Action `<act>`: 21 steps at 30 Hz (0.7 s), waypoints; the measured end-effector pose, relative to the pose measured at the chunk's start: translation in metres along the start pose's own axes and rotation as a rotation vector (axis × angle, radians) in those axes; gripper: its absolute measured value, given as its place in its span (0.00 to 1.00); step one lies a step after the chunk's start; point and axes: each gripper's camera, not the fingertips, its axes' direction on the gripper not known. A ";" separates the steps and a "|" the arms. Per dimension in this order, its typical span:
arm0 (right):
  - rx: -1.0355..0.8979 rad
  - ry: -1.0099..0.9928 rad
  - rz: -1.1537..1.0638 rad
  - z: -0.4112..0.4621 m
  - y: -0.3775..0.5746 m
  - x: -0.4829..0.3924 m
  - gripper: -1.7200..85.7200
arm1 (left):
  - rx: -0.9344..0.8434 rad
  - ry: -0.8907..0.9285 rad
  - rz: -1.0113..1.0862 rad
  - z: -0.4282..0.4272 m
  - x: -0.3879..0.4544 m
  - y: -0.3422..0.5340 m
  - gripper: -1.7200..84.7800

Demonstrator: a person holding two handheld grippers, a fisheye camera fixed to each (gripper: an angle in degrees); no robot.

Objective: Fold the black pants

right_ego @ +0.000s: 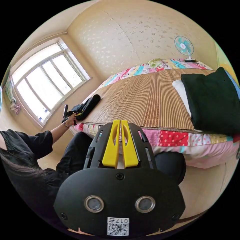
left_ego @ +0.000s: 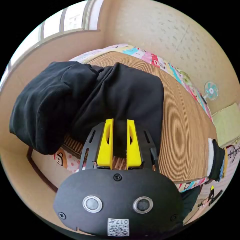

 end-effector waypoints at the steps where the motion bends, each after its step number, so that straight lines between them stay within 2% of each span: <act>1: 0.021 0.008 0.011 -0.013 0.005 -0.002 0.02 | 0.068 0.070 -0.058 -0.003 -0.004 0.009 0.10; 3: 0.059 0.011 0.032 -0.031 0.014 -0.003 0.02 | 0.042 0.125 -0.047 -0.006 0.012 0.011 0.07; 6: 0.146 0.050 0.050 -0.055 0.030 -0.010 0.02 | -0.017 0.237 0.117 -0.022 0.064 0.028 0.06; 7: 0.159 0.056 0.053 -0.058 0.033 -0.012 0.02 | -0.032 0.328 0.190 -0.032 0.088 0.044 0.05; 10: 0.135 0.055 0.038 -0.051 0.029 -0.020 0.02 | -0.103 0.527 0.384 -0.044 0.153 0.104 0.02; 13: 0.090 0.053 0.008 -0.041 0.018 -0.033 0.02 | -0.152 0.645 0.546 -0.060 0.197 0.162 0.02; 15: 0.072 0.047 -0.011 -0.038 0.012 -0.040 0.02 | -0.177 0.762 0.541 -0.076 0.197 0.180 0.02; 17: 0.044 0.027 -0.033 -0.036 0.008 -0.046 0.02 | -0.109 0.834 0.465 -0.106 0.172 0.189 0.04; 21: -0.015 0.005 -0.010 -0.024 0.011 -0.038 0.02 | 0.154 0.680 0.178 -0.158 0.098 0.161 0.08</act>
